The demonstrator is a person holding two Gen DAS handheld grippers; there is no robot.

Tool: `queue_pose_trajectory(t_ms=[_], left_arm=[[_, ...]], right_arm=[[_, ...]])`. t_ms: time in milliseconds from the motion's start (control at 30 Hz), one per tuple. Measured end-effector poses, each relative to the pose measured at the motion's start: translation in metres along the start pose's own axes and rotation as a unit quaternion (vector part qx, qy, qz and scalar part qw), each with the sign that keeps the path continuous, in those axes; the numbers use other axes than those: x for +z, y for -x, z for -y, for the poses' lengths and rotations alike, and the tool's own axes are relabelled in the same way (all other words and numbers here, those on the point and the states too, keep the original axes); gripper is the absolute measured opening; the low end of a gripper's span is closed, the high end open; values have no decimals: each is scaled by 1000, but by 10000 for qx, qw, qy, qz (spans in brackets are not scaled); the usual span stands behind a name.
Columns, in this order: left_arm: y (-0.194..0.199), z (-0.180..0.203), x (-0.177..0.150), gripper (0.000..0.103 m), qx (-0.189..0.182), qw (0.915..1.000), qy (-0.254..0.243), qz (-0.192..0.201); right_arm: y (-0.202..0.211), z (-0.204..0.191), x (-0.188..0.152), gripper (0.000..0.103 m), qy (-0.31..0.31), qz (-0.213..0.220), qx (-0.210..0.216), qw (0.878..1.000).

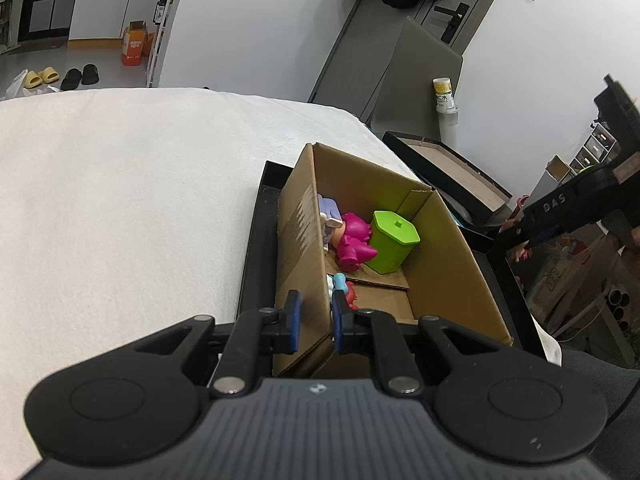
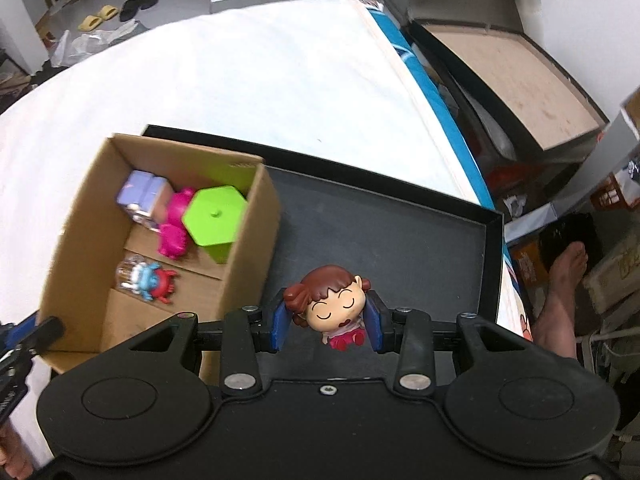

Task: Organize rigid objects
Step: 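Lift the girl doll with the right gripper and carry it over the box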

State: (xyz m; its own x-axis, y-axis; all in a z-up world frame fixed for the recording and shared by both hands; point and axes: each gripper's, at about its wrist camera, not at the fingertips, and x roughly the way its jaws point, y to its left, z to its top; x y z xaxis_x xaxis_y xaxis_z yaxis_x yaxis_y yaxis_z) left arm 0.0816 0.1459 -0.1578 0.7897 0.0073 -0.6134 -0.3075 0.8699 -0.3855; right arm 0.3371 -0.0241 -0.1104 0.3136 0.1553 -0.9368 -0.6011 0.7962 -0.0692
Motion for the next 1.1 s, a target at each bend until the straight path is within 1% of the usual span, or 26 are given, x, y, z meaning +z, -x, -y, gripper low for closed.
queue_pose_trajectory(t_ms=[533,767,933,1100], left_arm=[[1,-1,-1,15,-32,10000,32,-10],[1,-1,0,15,-51,10000,53,-22],[1,-1,0,15,-59,10000,64,-25],[1,-3,0,15,-70,9999,76,-27]], right_arm=[[37,-41,7,38,304,212,201,9991],[39,-56,10,38,406,225,264,9986],[38,-67,10,38,485,226,390,9978],[31,-79,11,38,559,185,458,9972]])
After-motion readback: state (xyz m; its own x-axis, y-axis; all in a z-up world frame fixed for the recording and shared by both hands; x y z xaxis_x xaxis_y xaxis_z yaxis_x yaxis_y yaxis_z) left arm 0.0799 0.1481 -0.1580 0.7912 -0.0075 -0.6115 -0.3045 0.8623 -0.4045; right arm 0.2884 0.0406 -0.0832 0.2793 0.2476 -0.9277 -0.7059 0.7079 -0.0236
